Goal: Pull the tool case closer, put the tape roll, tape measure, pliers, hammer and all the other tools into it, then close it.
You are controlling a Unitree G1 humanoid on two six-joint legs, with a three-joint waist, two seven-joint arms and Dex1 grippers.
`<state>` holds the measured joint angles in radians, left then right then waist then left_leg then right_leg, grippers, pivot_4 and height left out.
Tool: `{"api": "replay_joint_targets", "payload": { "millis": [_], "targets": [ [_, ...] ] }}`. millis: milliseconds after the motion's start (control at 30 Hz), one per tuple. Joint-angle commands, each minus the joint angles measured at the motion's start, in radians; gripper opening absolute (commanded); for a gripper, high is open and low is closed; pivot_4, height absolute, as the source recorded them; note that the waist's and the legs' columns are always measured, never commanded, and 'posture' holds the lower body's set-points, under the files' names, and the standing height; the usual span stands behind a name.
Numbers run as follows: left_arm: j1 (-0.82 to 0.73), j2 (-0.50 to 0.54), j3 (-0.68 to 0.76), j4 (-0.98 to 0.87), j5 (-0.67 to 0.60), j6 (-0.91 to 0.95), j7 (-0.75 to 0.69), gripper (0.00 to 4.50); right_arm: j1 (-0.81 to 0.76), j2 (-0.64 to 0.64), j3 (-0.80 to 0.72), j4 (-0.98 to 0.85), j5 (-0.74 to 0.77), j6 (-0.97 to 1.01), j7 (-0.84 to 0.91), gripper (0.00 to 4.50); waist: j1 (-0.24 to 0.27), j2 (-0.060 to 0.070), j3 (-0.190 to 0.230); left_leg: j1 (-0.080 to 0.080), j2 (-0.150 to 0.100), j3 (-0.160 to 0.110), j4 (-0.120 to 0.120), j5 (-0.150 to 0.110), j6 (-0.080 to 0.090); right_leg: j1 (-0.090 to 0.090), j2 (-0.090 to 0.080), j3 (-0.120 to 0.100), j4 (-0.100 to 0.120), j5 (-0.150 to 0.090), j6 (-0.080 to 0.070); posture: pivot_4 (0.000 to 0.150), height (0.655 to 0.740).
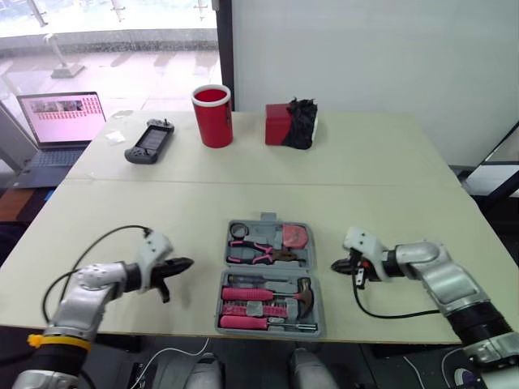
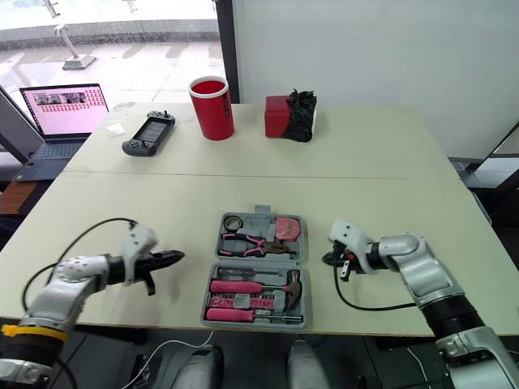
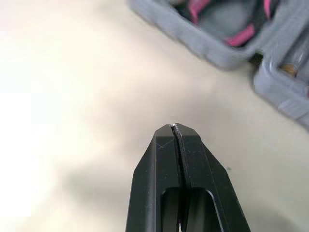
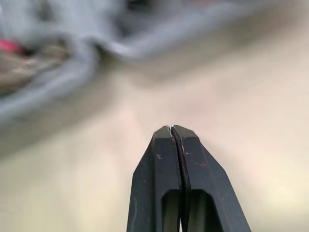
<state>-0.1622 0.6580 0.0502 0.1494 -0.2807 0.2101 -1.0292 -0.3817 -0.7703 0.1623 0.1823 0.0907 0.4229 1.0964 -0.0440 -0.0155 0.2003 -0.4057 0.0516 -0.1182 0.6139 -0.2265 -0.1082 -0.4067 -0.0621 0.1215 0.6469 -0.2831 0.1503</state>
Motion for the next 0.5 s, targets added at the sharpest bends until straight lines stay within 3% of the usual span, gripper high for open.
{"api": "replay_joint_targets", "payload": {
  "millis": [33,67,167,367,500],
  "targets": [
    [0.015,-0.028,0.008,-0.138,-0.122,0.043,-0.063,0.00,-0.054,0.047,-0.087,0.000,0.103,0.110,-0.016,0.04,-0.001,0.000,0.000,0.000,0.000,0.000,0.000,0.000,0.000,0.000,0.000,0.000,0.000,0.000,0.000,0.150,0.7400],
    [0.023,-0.037,-0.016,-0.183,-0.137,0.066,-0.074,0.00,-0.071,0.069,-0.104,0.003,0.135,0.170,-0.023,0.04,-0.001,0.000,0.000,0.000,0.000,0.000,0.000,0.000,0.000,0.000,0.000,0.000,0.000,0.000,0.000,0.150,0.7400],
    [0.041,-0.063,-0.095,-0.264,-0.140,0.109,-0.086,0.00,-0.119,0.130,-0.142,0.026,0.189,0.316,-0.077,1.28,-0.002,0.000,0.000,0.000,0.000,0.000,0.000,0.000,0.000,0.000,0.000,0.000,0.001,0.000,0.001,0.150,0.7400],
    [0.046,-0.108,-0.231,-0.289,-0.079,0.115,-0.071,0.00,-0.190,0.222,-0.212,0.104,0.245,0.490,-0.208,4.26,-0.003,0.000,0.000,0.001,0.000,0.000,0.000,0.000,0.000,0.000,0.000,0.000,0.001,0.001,0.000,0.150,0.7400],
    [0.041,-0.117,-0.301,-0.276,-0.036,0.113,-0.069,0.00,-0.231,0.288,-0.256,0.164,0.297,0.569,-0.265,4.42,-0.006,0.000,0.000,0.001,0.000,0.000,0.000,0.000,0.000,0.000,0.000,0.000,0.001,0.000,0.000,0.150,0.7400]
  ]
}}
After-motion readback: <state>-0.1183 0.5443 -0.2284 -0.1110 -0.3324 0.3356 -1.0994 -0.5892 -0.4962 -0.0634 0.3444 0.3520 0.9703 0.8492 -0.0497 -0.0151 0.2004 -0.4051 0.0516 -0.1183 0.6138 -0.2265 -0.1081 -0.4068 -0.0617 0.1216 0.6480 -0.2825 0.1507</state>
